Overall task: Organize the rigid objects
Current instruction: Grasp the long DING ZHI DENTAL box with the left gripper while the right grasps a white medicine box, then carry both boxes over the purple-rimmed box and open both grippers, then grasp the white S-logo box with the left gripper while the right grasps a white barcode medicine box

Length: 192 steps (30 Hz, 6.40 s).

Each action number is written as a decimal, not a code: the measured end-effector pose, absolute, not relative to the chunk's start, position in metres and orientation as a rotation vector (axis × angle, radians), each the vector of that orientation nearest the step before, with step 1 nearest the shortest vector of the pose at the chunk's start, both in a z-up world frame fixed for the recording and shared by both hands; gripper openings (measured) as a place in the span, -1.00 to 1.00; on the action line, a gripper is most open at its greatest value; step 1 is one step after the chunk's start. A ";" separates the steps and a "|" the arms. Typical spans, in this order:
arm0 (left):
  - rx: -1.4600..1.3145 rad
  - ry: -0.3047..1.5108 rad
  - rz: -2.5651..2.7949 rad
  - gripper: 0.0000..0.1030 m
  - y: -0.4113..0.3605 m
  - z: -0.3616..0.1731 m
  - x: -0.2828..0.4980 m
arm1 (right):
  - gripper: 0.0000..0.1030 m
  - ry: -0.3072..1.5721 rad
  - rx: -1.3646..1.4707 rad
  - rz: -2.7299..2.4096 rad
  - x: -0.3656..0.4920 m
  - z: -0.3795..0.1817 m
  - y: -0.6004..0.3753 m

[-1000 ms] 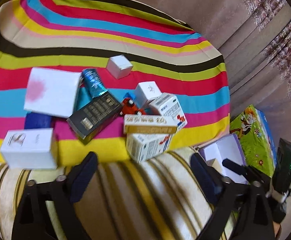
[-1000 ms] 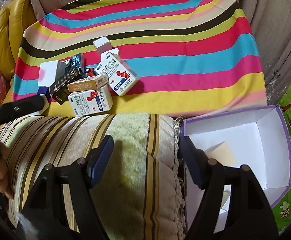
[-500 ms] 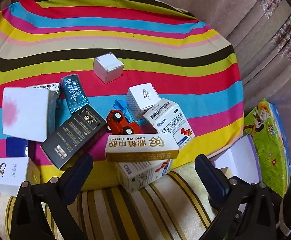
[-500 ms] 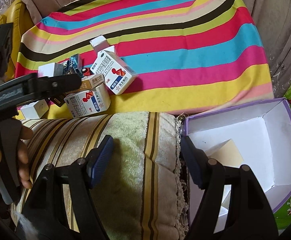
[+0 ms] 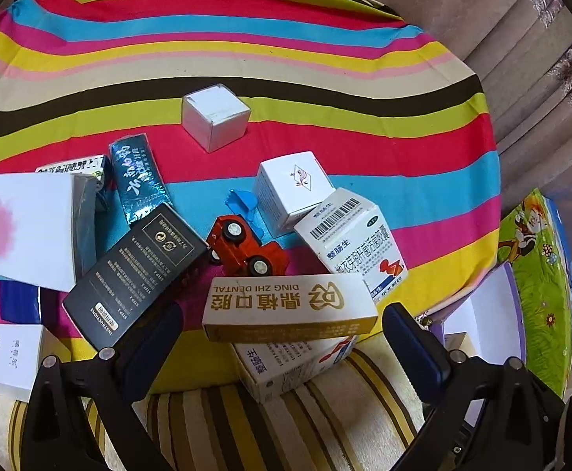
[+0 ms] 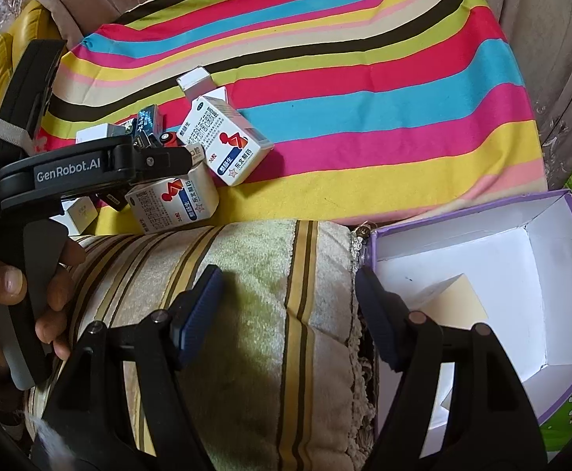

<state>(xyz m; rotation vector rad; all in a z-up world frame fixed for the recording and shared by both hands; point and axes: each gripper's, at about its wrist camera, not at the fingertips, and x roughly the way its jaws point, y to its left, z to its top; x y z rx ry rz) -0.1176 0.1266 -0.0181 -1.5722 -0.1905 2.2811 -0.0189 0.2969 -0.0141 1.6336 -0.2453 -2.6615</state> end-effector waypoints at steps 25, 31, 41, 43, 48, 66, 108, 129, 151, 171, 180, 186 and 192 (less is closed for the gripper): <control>-1.415 -0.376 2.393 0.61 0.074 0.007 -0.091 | 0.44 -0.070 1.554 -2.729 -0.046 0.001 0.268; -1.379 -0.417 2.432 0.61 0.055 0.011 -0.082 | 0.44 0.076 1.522 -2.725 -0.073 0.003 0.242; -1.387 -0.556 2.423 0.61 0.030 0.002 -0.084 | 0.44 0.323 1.522 -2.706 -0.112 -0.002 0.210; -1.387 -0.570 2.416 0.61 0.029 0.001 -0.085 | 0.44 0.357 1.538 -2.701 -0.118 -0.008 0.207; -1.384 -0.570 2.407 0.61 0.030 -0.001 -0.085 | 0.43 0.418 1.592 -2.667 -0.128 -0.023 0.205; -1.325 -0.486 2.404 0.61 0.045 0.005 -0.080 | 0.02 0.144 1.505 -2.807 -0.097 0.000 0.248; -1.246 0.384 1.842 0.62 0.305 0.020 0.039 | 0.02 -0.436 1.842 -2.955 0.107 -0.025 0.430; -1.290 0.160 1.944 0.76 0.258 0.028 0.016 | 0.37 -0.454 1.799 -2.931 0.094 -0.017 0.412; -1.389 -0.228 2.200 0.76 0.099 0.022 -0.017 | 0.49 -0.081 1.693 -2.894 0.030 0.010 0.303; -1.472 -0.455 2.498 0.85 -0.030 0.013 -0.026 | 0.49 0.154 1.617 -2.770 -0.028 0.007 0.205; -1.576 -0.416 2.548 1.00 -0.050 0.002 -0.044 | 0.49 0.207 1.638 -2.731 -0.046 -0.005 0.187; -1.637 -0.353 2.558 1.00 -0.050 -0.005 -0.054 | 0.49 0.223 1.664 -2.717 -0.058 -0.011 0.183; -1.689 -0.292 2.554 1.00 -0.047 -0.014 -0.062 | 0.52 0.210 1.662 -2.673 -0.068 -0.017 0.179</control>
